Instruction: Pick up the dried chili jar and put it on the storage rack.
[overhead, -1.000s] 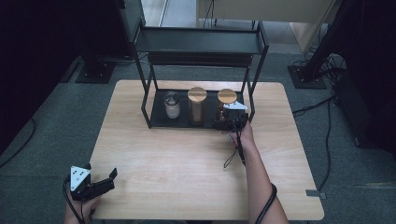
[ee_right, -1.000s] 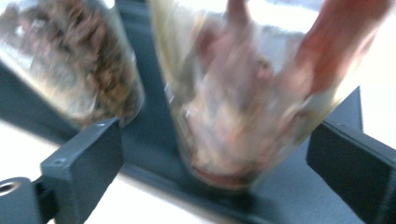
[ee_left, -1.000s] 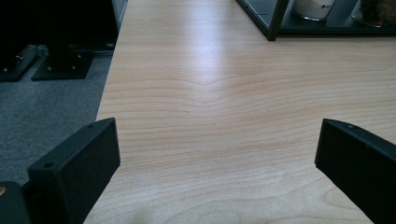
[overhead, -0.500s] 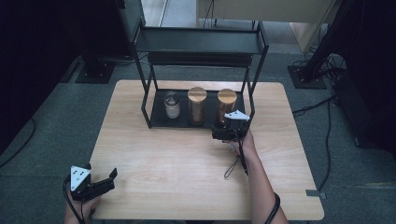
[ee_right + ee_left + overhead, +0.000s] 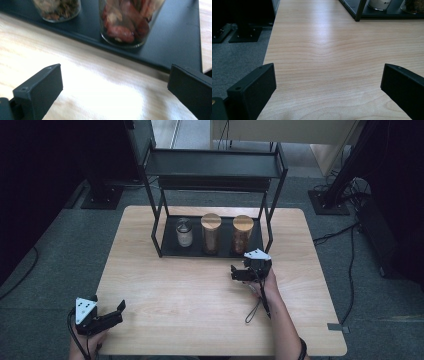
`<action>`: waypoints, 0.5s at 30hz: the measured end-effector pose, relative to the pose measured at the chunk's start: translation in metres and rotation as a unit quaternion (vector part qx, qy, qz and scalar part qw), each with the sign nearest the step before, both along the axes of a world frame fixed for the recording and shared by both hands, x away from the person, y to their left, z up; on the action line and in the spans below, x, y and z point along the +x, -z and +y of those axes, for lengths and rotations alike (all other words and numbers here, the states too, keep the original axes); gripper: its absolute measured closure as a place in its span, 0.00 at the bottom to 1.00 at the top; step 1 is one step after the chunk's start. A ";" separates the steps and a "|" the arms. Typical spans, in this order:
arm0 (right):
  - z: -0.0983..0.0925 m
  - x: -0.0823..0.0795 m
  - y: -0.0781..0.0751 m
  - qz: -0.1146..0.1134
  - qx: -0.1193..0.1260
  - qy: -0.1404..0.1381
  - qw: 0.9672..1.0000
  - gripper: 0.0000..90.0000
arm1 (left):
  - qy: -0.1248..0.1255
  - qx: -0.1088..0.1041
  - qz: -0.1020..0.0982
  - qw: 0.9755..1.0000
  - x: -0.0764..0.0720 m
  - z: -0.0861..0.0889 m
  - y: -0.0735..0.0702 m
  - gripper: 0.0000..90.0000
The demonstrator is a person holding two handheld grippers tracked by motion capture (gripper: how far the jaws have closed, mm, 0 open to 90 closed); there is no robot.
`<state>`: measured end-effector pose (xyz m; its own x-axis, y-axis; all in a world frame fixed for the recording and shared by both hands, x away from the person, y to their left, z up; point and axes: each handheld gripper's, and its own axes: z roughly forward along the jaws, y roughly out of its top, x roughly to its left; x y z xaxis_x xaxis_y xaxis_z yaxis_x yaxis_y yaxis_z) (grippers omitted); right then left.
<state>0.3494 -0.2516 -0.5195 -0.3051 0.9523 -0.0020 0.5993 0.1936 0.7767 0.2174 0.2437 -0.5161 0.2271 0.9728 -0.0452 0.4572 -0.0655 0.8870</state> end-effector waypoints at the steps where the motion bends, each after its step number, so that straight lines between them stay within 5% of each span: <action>1: -0.001 -0.002 0.001 0.001 -0.003 0.000 1.000 0.00 | 0.000 0.000 0.000 1.000 0.000 0.000 0.000 0.00; 15: -0.016 -0.025 0.003 -0.003 -0.023 0.003 1.000 0.00 | -0.004 -0.003 0.001 1.000 0.000 0.001 0.000 0.00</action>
<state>0.3240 -0.2674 -0.5225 -0.2996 0.9528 -0.0483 0.5952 0.2262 0.7711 0.2177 0.2444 -0.5162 0.2194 0.9743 -0.0510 0.4593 -0.0570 0.8864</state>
